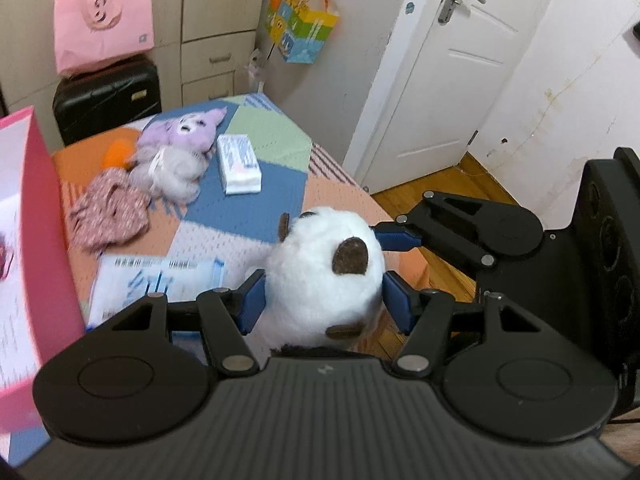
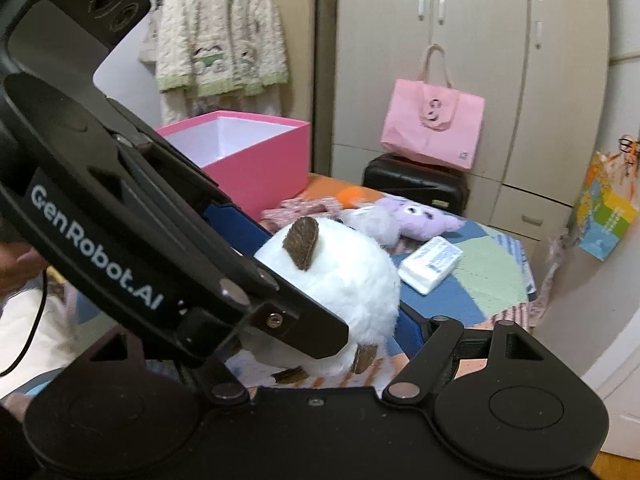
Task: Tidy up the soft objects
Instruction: 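Carry the panda plush with the left tool over the pink box, then open the left tool to drop the panda plush into the box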
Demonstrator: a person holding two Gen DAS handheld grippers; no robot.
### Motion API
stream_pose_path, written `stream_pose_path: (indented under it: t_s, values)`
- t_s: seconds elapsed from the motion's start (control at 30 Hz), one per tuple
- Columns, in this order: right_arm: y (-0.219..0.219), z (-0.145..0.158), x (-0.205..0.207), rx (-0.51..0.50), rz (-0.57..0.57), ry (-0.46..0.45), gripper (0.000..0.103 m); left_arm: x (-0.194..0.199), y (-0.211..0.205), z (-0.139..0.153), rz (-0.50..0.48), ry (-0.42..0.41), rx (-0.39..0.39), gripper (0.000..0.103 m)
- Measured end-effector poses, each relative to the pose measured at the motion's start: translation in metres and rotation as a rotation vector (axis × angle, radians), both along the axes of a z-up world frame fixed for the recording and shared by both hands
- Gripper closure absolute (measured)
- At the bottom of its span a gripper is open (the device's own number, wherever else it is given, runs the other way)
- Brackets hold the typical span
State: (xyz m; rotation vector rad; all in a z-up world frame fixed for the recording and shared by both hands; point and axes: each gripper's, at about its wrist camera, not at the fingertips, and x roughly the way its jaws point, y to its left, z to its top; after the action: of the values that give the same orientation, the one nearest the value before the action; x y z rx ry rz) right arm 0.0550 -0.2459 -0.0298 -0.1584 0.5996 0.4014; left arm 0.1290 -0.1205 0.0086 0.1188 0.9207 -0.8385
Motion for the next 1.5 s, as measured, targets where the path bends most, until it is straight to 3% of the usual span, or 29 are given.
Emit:
stream_pose_path:
  t_s: [0.43,0.63,0.83,1.2,1.23,1.27,1.3,1.4,1.5]
  values:
    - [0.052,0.031,-0.023,-0.068,0.187,-0.014,0.022,-0.026,0.062,0.028,0.075,0.035,0.008,0.042]
    - [0.077,0.054,-0.017,-0.062,0.248,-0.06,0.022,-0.032,0.097,0.051,0.137,-0.041,-0.037,0.042]
    - [0.103,0.08,0.006,-0.033,0.277,-0.123,0.022,-0.024,0.129,0.07,0.22,-0.135,-0.08,0.042]
    - [0.146,0.09,0.085,0.048,0.366,-0.115,0.023,0.039,0.182,0.069,0.309,-0.108,-0.23,0.044]
    - [0.15,0.088,0.095,0.066,0.387,-0.089,0.026,0.044,0.185,0.065,0.291,-0.091,-0.255,0.045]
    - [0.154,0.085,0.104,0.082,0.415,-0.051,0.045,0.051,0.187,0.061,0.289,-0.066,-0.27,0.048]
    - [0.159,0.081,0.114,0.081,0.425,-0.011,0.05,0.06,0.19,0.056,0.299,-0.044,-0.274,0.048]
    - [0.169,0.068,0.137,0.055,0.415,-0.002,0.054,0.082,0.2,0.036,0.321,-0.004,-0.289,0.049]
    - [0.173,0.053,0.159,0.055,0.397,0.087,0.058,0.101,0.21,0.015,0.337,0.047,-0.289,0.049]
